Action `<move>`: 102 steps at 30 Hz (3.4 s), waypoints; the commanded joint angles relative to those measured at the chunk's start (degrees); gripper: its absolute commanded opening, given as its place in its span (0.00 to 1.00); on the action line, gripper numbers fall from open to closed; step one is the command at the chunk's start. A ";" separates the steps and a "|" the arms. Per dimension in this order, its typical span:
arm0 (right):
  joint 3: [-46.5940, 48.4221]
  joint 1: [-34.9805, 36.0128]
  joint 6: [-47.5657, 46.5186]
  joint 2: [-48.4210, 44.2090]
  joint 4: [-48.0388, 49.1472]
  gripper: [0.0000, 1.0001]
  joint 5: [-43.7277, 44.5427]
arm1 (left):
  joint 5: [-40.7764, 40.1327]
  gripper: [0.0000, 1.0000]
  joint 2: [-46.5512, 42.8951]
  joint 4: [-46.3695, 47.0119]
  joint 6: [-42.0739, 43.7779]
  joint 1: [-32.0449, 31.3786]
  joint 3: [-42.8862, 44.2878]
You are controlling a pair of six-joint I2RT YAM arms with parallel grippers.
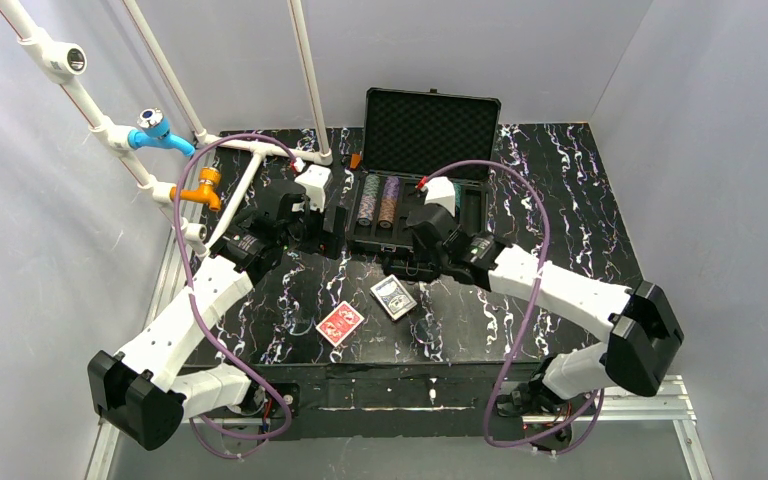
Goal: Pack up texas hold em set
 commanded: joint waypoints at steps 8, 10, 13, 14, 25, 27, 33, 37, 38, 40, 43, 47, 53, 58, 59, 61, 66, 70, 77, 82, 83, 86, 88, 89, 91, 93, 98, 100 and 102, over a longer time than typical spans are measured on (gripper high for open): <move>5.20 -8.70 5.25 2.73 0.41 0.15 -6.25 | -4.55 0.98 -1.58 -1.51 1.72 -1.13 0.20; 5.47 -10.22 5.32 3.52 0.20 0.15 -7.06 | -5.27 0.98 -1.76 -1.56 1.95 -1.51 0.12; 5.60 -12.42 5.40 4.60 0.36 0.15 -8.33 | -6.13 0.98 -1.87 -1.63 2.23 -2.23 0.00; 5.59 -12.97 5.32 4.93 0.51 0.15 -8.48 | -6.58 0.98 -1.89 -1.65 2.33 -2.53 0.01; 7.69 -16.68 3.81 9.88 1.96 0.15 -8.60 | -11.56 0.98 -3.11 -2.00 2.85 -5.43 -0.16; 8.37 -17.20 3.68 11.29 1.87 0.16 -8.68 | -11.98 0.98 -3.14 -2.00 3.04 -5.73 -0.15; 9.81 -18.77 3.47 14.65 2.44 0.18 -9.23 | -14.00 0.98 -3.43 -2.00 3.64 -6.64 -0.49; 10.43 -20.07 3.52 17.06 2.90 0.18 -9.95 | -15.56 0.98 -3.02 -2.04 4.25 -7.74 -0.59; 10.33 -20.34 3.40 17.53 3.26 0.18 -10.09 | -15.58 0.97 -3.07 -2.09 4.36 -7.98 -0.59; 10.53 -21.09 2.72 18.35 3.46 0.19 -10.10 | -15.76 0.98 -3.03 -2.09 4.35 -8.07 -0.63; 10.67 -21.56 2.10 18.79 4.10 0.41 -10.84 | -15.67 0.98 -2.83 -2.04 4.44 -8.16 -0.54; 11.47 -21.93 1.71 19.19 3.90 0.63 -11.44 | -15.67 0.98 -2.71 -2.02 4.53 -8.16 -0.59; 12.99 -22.11 0.54 18.78 2.36 0.85 -11.68 | -16.00 0.98 -2.40 -2.26 4.63 -8.25 -0.55; 10.99 -22.11 -0.30 14.69 1.59 0.79 -12.31 | -16.45 0.98 -2.30 -2.22 4.72 -8.34 -0.50; 10.03 -22.11 -0.71 13.54 1.81 0.77 -12.90 | -16.53 0.98 -2.23 -2.24 4.78 -8.30 -0.50; 7.88 -22.11 -1.14 11.75 2.14 0.72 -14.41 | -16.55 0.98 -2.00 -2.35 4.76 -8.30 -0.43; 3.40 -22.11 -0.89 9.09 2.16 0.52 -18.88 | -16.72 0.98 -1.73 -2.48 4.82 -8.32 -0.28; 1.37 -22.11 0.08 8.61 2.33 0.37 -20.81 | -16.72 0.98 -1.82 -2.60 4.89 -8.34 -0.17; 1.78 -22.11 0.90 10.98 2.50 0.22 -21.26 | -17.06 0.98 -1.99 -2.78 4.93 -8.35 -0.03; 3.05 -22.11 0.92 13.16 2.65 0.21 -20.79 | -17.08 0.98 -2.08 -2.74 4.92 -8.35 -0.07; 3.23 -22.11 0.91 13.45 2.61 0.20 -20.65 | -17.15 0.98 -2.00 -2.79 4.96 -8.34 -0.03; 3.22 -22.11 1.00 14.04 3.02 0.20 -20.41 | -17.16 0.98 -1.70 -2.90 5.09 -8.34 0.04; 3.34 -22.11 0.82 14.48 3.30 0.19 -19.95 | -17.25 0.98 -1.71 -2.97 5.07 -8.34 0.11; 3.57 -22.11 0.68 14.79 3.31 0.19 -19.63 | -17.33 0.98 -1.76 -2.97 5.14 -8.33 0.05; 4.17 -22.11 0.25 15.28 3.31 0.19 -18.97 | -17.42 0.98 -1.75 -2.97 5.23 -8.35 0.05; 4.98 -22.11 -0.16 15.85 3.35 0.19 -18.36 | -17.51 0.98 -1.77 -2.92 5.25 -8.36 0.06; 6.94 -22.32 -1.31 17.98 3.40 0.19 -17.10 | -17.68 0.98 -1.63 -2.97 5.38 -8.36 0.09; 7.71 -22.50 -1.68 18.93 3.49 0.19 -16.85 | -17.69 0.98 -1.55 -2.96 5.42 -8.38 0.06; 8.54 -22.70 -2.04 19.76 3.40 0.19 -16.41 | -17.77 0.98 -1.59 -2.97 5.37 -8.34 0.04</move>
